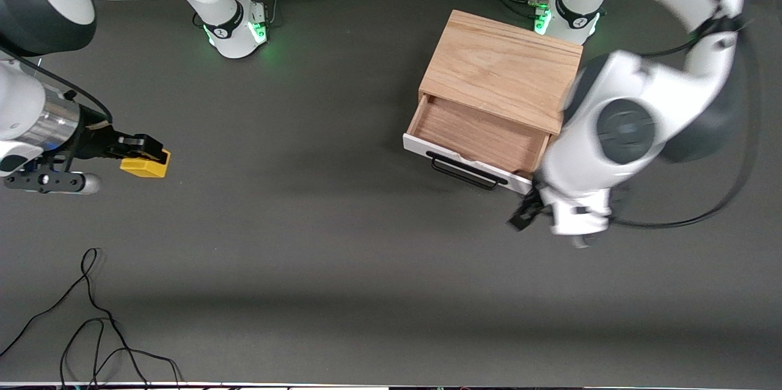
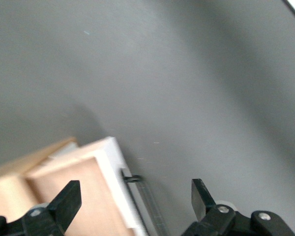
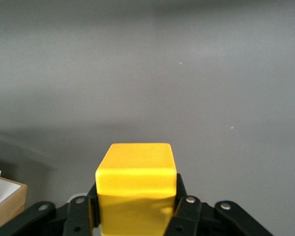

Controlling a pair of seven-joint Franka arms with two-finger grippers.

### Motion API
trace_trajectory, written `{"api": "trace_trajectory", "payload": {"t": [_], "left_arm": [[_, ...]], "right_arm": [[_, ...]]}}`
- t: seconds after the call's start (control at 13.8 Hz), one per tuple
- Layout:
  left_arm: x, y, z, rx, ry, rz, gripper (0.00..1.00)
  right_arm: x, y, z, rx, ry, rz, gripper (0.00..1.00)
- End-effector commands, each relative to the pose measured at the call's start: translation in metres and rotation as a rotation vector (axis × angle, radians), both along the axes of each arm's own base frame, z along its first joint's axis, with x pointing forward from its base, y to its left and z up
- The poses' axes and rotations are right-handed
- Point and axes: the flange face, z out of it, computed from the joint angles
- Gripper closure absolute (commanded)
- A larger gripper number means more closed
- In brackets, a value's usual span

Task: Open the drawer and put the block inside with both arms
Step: 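Carry the yellow cube with the right gripper over the open drawer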

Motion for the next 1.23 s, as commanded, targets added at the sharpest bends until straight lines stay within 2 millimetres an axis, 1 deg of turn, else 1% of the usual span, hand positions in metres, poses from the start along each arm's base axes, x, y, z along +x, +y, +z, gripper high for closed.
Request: {"api": "trace_trajectory", "payload": {"t": [0.0,0.14,0.22,0.36,0.43,0.51,0.58,0.65,0.72,0.8,0.94,1.01,1.16], "left_arm": [[-0.02,0.054,0.033,-0.003,0.057,-0.151,0.0],[-0.034,0.097,0.049,-0.004,0.074,-0.252,0.0],[-0.042,0.114,0.055,-0.014,0.08,-0.306,0.0],[-0.055,0.152,0.069,-0.032,0.073,-0.405,0.0],[-0.064,0.167,0.072,-0.037,0.085,-0.469,0.0],[-0.073,0.175,0.076,-0.038,0.085,-0.533,0.0],[-0.081,0.183,0.081,-0.036,0.082,-0.575,0.0],[-0.088,0.187,0.085,-0.034,0.08,-0.616,0.0],[-0.096,0.187,0.093,-0.031,0.074,-0.692,0.0],[-0.102,0.185,0.097,-0.032,0.073,-0.763,0.0],[-0.114,0.182,0.105,-0.022,0.069,-0.832,0.0],[-0.117,0.181,0.11,-0.012,0.053,-0.834,0.0],[-0.118,0.182,0.111,-0.012,0.05,-0.834,0.0]], "right_arm": [[0.014,0.046,-0.002,-0.02,-0.02,-0.07,1.0],[0.022,0.089,-0.015,-0.031,-0.012,-0.088,1.0],[0.026,0.108,-0.025,-0.049,-0.008,-0.091,1.0],[0.03,0.145,-0.032,-0.068,-0.015,-0.155,1.0],[0.031,0.165,-0.037,-0.069,-0.017,-0.178,1.0],[0.029,0.191,-0.042,-0.072,-0.021,-0.186,1.0],[0.027,0.211,-0.046,-0.071,-0.023,-0.199,1.0],[0.016,0.24,-0.05,-0.074,-0.022,-0.195,1.0],[0.005,0.265,-0.056,-0.078,-0.014,-0.183,1.0],[-0.011,0.294,-0.065,-0.081,-0.002,-0.145,1.0],[-0.042,0.344,-0.078,-0.089,0.01,-0.058,1.0],[-0.052,0.362,-0.085,-0.074,0.02,-0.02,1.0],[-0.075,0.397,-0.086,-0.006,0.032,0.074,1.0]]}}
